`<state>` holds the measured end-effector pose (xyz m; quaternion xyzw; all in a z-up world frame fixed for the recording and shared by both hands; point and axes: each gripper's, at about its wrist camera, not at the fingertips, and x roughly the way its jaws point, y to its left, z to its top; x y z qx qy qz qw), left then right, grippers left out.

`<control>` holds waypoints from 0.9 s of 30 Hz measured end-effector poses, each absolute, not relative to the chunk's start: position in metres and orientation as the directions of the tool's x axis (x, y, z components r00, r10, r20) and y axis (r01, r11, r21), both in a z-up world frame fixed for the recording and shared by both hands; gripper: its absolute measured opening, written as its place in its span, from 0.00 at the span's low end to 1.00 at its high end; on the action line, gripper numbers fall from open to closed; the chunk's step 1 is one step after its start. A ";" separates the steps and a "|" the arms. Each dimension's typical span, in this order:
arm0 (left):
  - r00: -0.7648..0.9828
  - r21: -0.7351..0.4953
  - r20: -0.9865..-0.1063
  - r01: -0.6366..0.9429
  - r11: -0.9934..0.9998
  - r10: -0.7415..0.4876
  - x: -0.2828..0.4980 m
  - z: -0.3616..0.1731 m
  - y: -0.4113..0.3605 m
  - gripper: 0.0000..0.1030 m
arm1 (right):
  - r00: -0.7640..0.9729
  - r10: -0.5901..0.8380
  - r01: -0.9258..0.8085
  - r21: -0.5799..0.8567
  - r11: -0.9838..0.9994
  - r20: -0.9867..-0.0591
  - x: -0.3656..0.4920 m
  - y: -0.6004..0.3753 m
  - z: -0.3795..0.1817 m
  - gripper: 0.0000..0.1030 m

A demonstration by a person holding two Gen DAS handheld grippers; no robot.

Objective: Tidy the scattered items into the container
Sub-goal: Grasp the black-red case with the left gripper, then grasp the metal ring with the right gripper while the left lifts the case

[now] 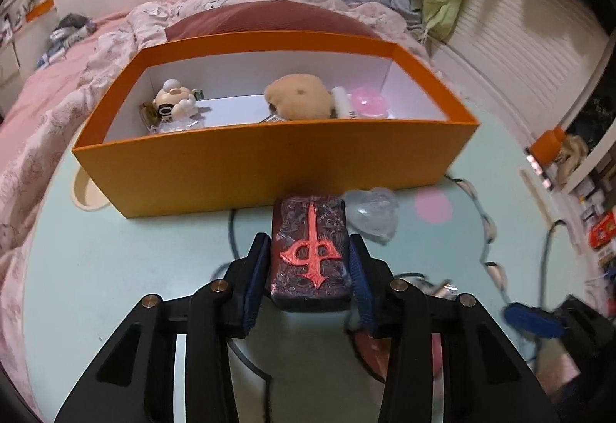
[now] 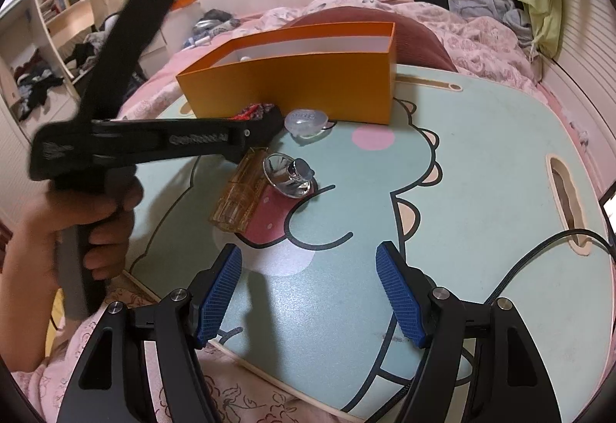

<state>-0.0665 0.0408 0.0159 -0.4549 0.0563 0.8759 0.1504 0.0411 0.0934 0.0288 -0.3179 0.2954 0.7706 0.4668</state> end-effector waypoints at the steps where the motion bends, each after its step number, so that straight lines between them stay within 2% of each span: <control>1: -0.558 -0.014 -0.806 -0.316 -0.949 0.197 -0.066 0.014 0.040 0.40 | -0.362 0.532 -0.907 0.158 -0.390 -0.766 0.041 0.093 0.029 0.71; 3: -0.564 -0.012 -0.802 -0.319 -0.948 0.200 -0.066 0.014 0.034 0.40 | -0.361 0.532 -0.908 0.157 -0.390 -0.766 0.041 0.093 0.029 0.71; 6: -0.564 -0.074 -0.794 -0.282 -0.957 0.228 -0.061 0.019 0.013 0.40 | -0.355 0.535 -0.910 0.153 -0.386 -0.767 0.041 0.094 0.029 0.68; 8: -0.596 -0.085 -0.769 -0.264 -0.961 0.232 -0.047 0.027 -0.001 0.40 | -0.369 0.523 -0.903 0.164 -0.396 -0.768 0.040 0.095 0.030 0.57; 10: -0.603 -0.072 -0.766 -0.265 -0.961 0.224 -0.031 0.030 -0.010 0.40 | -0.387 0.510 -0.894 0.177 -0.412 -0.768 0.038 0.100 0.033 0.54; 13: -0.594 -0.068 -0.775 -0.263 -0.962 0.218 -0.014 0.029 -0.021 0.40 | -0.390 0.527 -0.891 0.163 -0.425 -0.755 0.030 0.110 0.042 0.54; 17: -0.581 -0.131 -0.773 -0.250 -0.959 0.256 -0.007 0.031 -0.034 0.40 | -0.380 0.567 -0.890 0.122 -0.440 -0.731 0.015 0.124 0.050 0.53; 22: -0.599 -0.127 -0.758 -0.250 -0.960 0.256 -0.005 0.038 -0.036 0.40 | -0.332 0.536 -0.907 0.108 -0.406 -0.776 0.008 0.146 0.036 0.38; 27: -0.594 -0.146 -0.758 -0.249 -0.957 0.270 -0.006 0.036 -0.036 0.40 | -0.319 0.511 -0.908 0.103 -0.406 -0.798 0.004 0.151 0.027 0.35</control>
